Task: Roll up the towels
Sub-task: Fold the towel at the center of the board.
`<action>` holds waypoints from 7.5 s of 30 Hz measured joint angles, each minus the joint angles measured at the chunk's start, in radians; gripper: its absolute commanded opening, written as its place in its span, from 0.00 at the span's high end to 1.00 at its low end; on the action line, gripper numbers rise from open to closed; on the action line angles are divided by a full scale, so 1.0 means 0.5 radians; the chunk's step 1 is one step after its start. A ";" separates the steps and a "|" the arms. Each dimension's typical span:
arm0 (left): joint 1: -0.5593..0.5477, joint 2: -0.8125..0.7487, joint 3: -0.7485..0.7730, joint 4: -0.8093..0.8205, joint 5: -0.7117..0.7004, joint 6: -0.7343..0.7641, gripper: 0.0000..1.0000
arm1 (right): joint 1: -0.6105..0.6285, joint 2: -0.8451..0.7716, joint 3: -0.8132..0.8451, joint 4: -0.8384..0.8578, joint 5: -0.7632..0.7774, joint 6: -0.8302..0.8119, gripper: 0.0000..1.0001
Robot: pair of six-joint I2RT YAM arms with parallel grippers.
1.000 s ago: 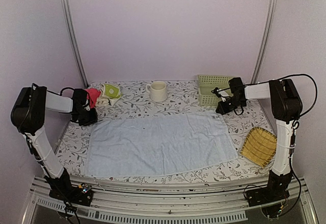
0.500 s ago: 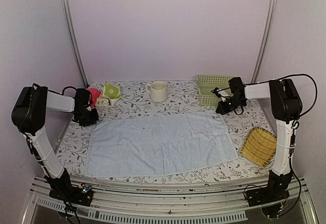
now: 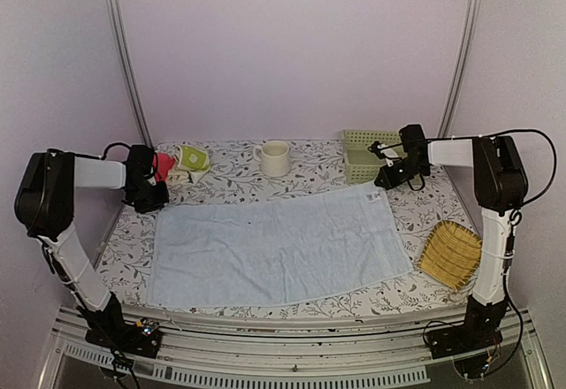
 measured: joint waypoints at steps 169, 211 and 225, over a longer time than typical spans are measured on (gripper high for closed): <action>-0.139 -0.916 -0.403 -1.661 0.014 -0.401 1.00 | -0.281 -1.202 -1.474 -0.592 -0.621 -1.661 0.93; -0.020 -0.672 -0.229 -1.086 0.186 -0.186 0.59 | -0.281 -1.083 -1.008 -0.525 -0.703 -1.070 0.59; 0.078 -0.548 -0.334 -0.864 0.392 -0.043 0.81 | -0.208 -0.790 -0.962 -0.429 -0.629 -0.796 0.60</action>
